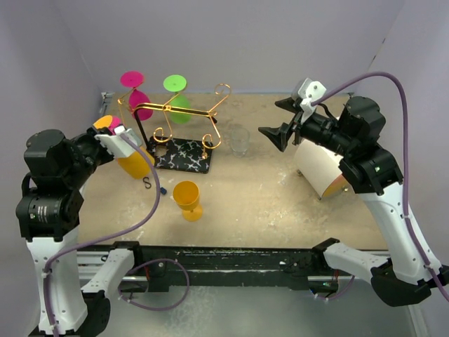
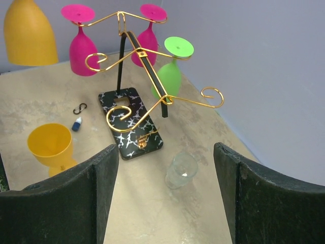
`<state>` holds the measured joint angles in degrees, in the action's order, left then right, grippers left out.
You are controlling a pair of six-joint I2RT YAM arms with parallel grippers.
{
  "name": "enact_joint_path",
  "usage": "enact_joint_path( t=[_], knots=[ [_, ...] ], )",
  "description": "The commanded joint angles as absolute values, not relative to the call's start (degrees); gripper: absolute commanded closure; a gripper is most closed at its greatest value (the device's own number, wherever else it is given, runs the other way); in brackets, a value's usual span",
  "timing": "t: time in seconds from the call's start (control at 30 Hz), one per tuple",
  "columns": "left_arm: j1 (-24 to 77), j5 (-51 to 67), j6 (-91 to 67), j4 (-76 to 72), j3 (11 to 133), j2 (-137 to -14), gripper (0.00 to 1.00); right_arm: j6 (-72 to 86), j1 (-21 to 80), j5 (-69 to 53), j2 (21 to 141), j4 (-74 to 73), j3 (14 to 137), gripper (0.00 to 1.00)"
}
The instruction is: Place the wine glass upside down on the wine glass rack
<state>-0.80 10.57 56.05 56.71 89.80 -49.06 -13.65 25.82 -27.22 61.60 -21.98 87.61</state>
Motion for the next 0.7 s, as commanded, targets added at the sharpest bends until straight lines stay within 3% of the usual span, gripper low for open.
enact_joint_path(
  t=[0.0, 0.67],
  knots=[
    [-1.23, 11.48, 69.47, 55.02, 87.21, -50.67, 1.0, -13.21, 25.49, -28.61, 61.35, -18.77, 87.33, 0.22],
    [-1.07, 26.28, 83.47, 52.66, 83.07, -58.62, 1.0, -13.97, 25.32, -27.42, 61.92, -18.55, 86.67, 0.2]
  ],
)
